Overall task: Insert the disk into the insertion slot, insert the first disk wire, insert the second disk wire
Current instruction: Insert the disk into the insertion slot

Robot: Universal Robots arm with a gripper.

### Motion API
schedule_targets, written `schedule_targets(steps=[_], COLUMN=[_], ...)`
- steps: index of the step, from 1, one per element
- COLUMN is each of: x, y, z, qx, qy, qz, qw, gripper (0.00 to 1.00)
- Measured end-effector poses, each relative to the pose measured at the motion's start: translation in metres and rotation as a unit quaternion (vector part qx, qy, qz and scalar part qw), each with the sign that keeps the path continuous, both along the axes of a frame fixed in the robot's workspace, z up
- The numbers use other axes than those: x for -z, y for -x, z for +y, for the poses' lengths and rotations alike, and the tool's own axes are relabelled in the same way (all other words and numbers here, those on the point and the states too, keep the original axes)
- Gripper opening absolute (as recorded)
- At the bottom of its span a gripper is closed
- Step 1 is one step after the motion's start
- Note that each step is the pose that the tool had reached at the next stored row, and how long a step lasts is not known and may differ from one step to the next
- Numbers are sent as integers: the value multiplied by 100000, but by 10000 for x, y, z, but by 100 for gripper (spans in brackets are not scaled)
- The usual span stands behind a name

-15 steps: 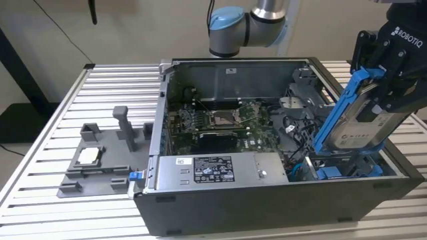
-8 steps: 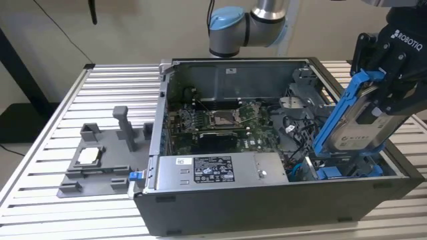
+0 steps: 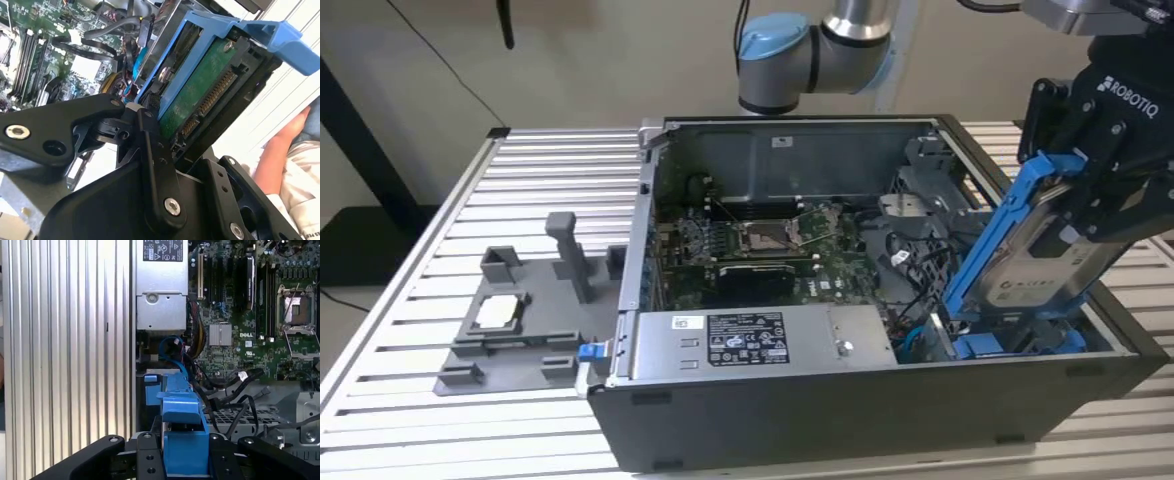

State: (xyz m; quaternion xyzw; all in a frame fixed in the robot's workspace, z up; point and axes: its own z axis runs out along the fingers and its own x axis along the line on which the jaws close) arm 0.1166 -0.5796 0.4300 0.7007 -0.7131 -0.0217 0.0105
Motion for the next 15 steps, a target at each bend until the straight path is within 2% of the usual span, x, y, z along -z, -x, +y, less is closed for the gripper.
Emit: schedule_targets(steps=[6,15], x=[100,201], y=[-14,-43], z=[-5,-5], qx=[10,11], qy=[-3,-80], qz=[-1,-3], qw=[100000,100000], gripper=[33,33])
